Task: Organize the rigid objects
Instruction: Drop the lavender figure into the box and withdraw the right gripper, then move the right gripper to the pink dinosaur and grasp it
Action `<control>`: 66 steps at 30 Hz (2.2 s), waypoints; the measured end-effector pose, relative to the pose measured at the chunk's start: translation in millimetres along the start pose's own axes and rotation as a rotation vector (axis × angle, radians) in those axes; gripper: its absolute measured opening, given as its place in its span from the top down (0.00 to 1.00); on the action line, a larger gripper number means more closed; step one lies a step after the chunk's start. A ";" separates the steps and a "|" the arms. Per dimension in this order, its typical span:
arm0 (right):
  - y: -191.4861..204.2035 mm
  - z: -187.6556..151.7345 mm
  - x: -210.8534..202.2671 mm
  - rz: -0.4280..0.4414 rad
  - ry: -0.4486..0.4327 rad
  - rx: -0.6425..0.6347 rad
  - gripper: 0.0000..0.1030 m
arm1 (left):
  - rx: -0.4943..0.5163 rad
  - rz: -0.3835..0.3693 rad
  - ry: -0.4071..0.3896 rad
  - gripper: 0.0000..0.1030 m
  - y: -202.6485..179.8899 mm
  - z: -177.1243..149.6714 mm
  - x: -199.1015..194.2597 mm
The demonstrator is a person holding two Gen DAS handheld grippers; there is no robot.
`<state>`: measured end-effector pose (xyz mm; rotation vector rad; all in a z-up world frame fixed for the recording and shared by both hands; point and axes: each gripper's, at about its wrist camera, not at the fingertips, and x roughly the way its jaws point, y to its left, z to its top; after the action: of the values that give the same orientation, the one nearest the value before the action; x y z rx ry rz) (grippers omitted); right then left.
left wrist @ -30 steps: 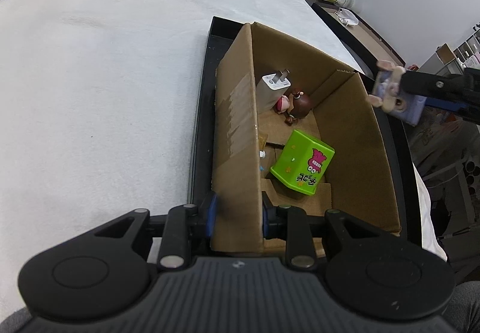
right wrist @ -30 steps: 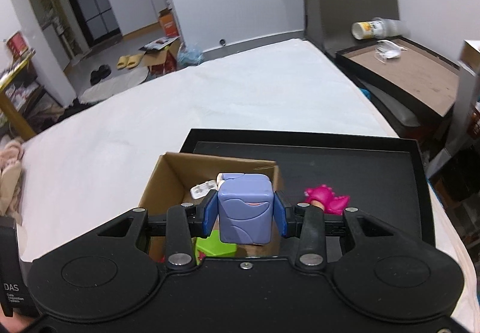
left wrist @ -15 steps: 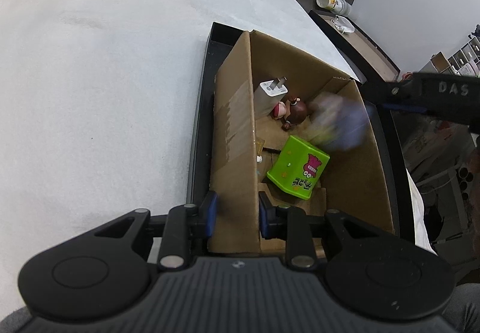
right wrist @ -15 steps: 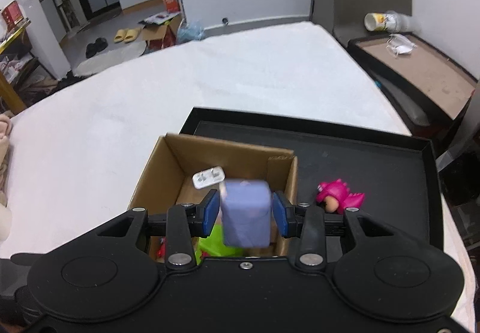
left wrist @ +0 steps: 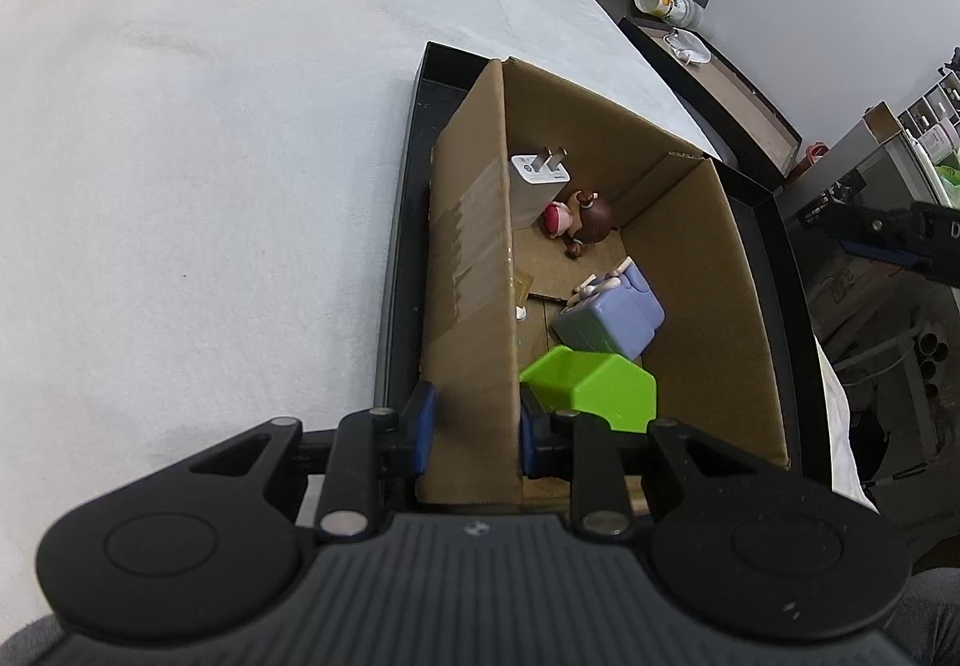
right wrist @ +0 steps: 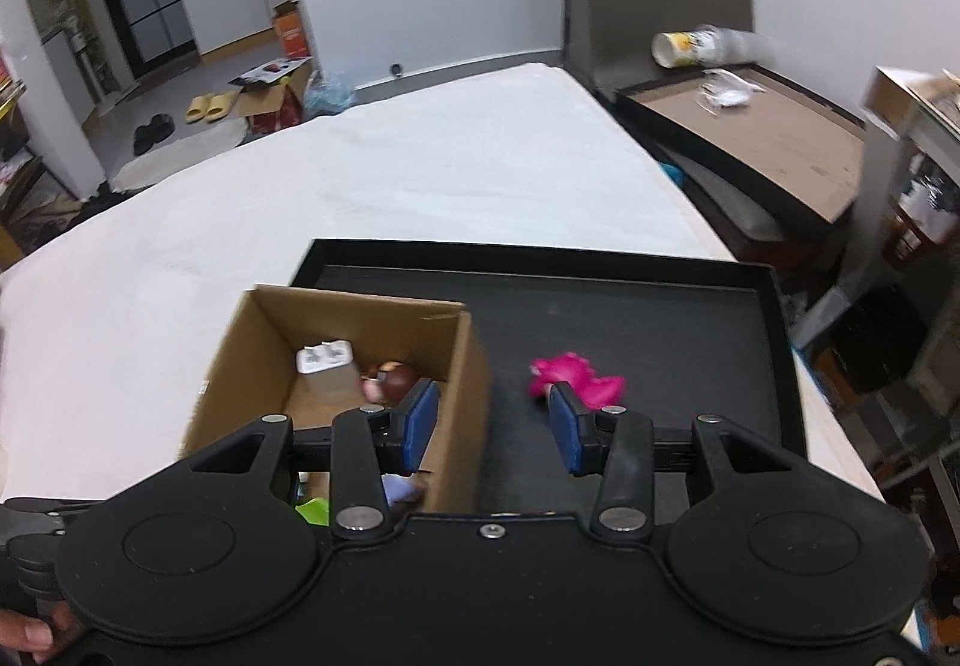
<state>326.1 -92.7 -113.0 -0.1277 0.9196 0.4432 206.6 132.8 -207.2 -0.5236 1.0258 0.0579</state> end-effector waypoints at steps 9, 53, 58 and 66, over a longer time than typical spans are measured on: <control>-29.7 -12.8 8.9 0.001 0.019 0.060 0.57 | 0.007 0.017 0.005 0.75 -2.7 0.3 2.6; -40.3 -15.5 105.4 0.011 0.061 -0.532 0.40 | 0.021 0.119 0.038 0.75 -19.0 2.9 21.9; -30.2 -14.4 115.4 0.008 0.072 -0.630 0.41 | 0.026 0.126 0.044 0.75 -20.4 3.9 23.3; -23.7 -18.7 124.1 -0.002 0.132 -0.631 0.71 | 0.027 0.130 0.045 0.75 -20.5 3.8 25.6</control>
<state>387.2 -80.5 -224.4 -0.7402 0.8819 0.7188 229.0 111.5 -218.9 -0.4349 1.1024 0.1478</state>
